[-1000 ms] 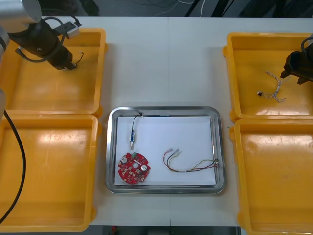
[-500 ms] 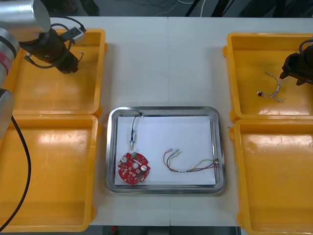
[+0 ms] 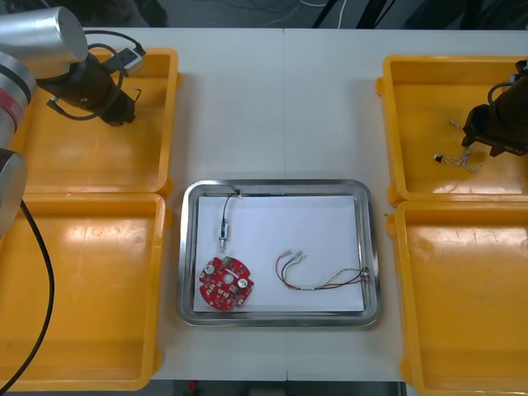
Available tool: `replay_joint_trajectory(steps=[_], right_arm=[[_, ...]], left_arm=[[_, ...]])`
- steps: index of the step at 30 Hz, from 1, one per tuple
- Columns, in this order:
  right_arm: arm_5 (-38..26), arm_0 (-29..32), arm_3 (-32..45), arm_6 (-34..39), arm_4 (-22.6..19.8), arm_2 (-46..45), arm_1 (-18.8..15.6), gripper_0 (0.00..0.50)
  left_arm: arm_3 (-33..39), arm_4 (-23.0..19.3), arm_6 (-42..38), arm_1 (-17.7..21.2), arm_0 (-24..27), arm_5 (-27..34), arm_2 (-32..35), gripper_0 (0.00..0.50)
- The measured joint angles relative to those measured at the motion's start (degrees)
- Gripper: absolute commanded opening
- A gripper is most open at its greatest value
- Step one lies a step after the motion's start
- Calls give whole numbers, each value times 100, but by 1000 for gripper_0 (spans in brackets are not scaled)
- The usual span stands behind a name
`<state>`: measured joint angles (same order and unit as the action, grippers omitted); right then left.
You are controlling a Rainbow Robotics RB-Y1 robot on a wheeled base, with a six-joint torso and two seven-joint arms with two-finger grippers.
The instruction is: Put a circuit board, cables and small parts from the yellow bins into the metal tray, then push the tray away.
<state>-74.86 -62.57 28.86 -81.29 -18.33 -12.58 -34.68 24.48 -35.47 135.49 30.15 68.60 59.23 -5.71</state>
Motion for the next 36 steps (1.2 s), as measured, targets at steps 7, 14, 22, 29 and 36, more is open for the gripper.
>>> replay_joint_trajectory(steps=[7, 14, 22, 29, 36], right_arm=[[6, 0, 0, 196, 186, -132, 128, 500], [259, 1, -3, 200, 308, -202, 209, 500], [354, 1, -3, 200, 344, -202, 256, 500], [356, 48, 64, 200, 345, -202, 256, 500], [359, 149, 210, 200, 325, -202, 259, 0]], left_arm=[[-40, -68, 0, -1, 17, -23, 0, 500], [-59, -163, 1, -7, 17, -31, 0, 0], [-62, -166, 2, -9, 17, -32, 0, 0], [-62, -166, 2, -10, 17, -27, 0, 0], [-63, -174, 2, -9, 17, 4, 0, 0]])
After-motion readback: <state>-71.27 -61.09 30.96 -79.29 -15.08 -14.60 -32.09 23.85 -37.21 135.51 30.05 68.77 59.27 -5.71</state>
